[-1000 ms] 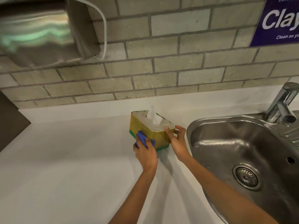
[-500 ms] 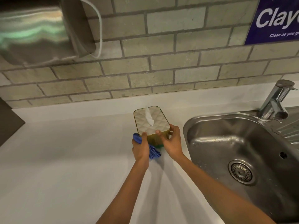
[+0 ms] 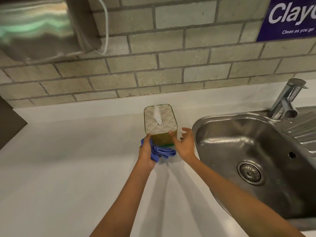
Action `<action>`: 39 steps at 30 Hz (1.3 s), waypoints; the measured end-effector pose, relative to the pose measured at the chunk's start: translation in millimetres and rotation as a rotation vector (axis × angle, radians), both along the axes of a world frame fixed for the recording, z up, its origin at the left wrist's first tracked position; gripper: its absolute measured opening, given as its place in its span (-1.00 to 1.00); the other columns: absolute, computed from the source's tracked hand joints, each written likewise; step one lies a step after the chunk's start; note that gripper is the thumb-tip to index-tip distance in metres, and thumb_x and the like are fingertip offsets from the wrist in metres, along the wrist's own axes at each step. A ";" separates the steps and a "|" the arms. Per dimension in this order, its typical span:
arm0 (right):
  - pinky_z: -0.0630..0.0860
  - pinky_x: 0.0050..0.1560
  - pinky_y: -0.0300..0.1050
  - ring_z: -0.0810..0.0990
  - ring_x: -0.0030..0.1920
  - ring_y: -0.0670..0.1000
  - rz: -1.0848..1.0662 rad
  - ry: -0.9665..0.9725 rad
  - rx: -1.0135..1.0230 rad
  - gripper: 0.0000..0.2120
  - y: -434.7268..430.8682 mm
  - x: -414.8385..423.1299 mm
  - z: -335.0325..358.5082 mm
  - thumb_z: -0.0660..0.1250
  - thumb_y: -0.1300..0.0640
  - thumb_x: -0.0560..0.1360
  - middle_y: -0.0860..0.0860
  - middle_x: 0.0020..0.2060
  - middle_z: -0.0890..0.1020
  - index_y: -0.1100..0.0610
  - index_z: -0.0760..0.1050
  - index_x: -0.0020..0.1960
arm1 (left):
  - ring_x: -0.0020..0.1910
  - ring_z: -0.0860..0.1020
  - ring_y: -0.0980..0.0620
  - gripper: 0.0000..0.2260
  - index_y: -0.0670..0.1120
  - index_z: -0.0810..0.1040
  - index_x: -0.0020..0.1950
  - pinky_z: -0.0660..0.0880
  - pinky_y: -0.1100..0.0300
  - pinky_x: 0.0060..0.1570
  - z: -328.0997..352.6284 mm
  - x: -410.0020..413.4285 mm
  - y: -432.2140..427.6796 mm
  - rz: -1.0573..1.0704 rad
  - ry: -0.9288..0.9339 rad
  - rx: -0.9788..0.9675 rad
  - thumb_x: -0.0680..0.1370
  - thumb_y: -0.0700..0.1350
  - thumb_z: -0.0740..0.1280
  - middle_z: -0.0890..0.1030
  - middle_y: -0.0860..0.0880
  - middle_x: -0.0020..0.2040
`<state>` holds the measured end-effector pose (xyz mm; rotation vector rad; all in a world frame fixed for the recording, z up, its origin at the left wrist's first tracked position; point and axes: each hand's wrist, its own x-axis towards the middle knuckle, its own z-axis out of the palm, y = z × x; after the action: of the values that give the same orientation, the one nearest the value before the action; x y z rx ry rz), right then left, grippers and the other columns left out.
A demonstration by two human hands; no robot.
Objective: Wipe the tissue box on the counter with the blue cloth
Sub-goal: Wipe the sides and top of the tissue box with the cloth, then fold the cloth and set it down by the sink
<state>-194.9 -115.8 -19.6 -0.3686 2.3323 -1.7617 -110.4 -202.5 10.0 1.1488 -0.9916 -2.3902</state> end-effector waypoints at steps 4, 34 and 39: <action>0.50 -0.03 -0.25 0.57 0.01 -0.04 0.320 0.043 -0.019 -0.46 25.5 31.2 6.9 0.39 -0.22 0.34 0.03 0.05 0.60 0.07 0.45 0.19 | 0.13 0.57 -0.15 -0.58 -0.16 0.47 0.30 0.53 0.01 0.13 10.3 14.5 9.7 -0.191 0.103 0.106 0.57 0.09 0.19 0.59 -0.18 0.17; 0.46 0.19 -0.09 0.51 0.25 0.15 0.023 -0.494 -0.024 -0.46 254.1 19.8 2.3 0.44 0.36 0.35 0.19 0.29 0.49 0.25 0.42 0.30 | -0.26 0.51 0.02 -0.84 -0.12 0.52 -0.19 0.51 0.19 -0.27 19.4 56.7 167.8 -0.505 -0.292 -0.471 0.50 -0.27 0.17 0.56 -0.10 -0.20; 0.41 0.21 -0.14 0.45 0.25 0.08 0.090 -0.416 0.156 -0.43 303.8 24.6 3.2 0.42 0.40 0.34 0.15 0.34 0.43 0.22 0.40 0.33 | -0.26 0.47 0.02 -0.86 -0.12 0.48 -0.23 0.45 0.21 -0.30 -8.2 82.2 209.3 -0.620 -0.383 -0.586 0.48 -0.30 0.22 0.51 -0.05 -0.26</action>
<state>-170.2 188.0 -16.4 -0.0700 2.0983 -1.4393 -28.2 6.8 1.7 1.1933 -2.2661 -2.0259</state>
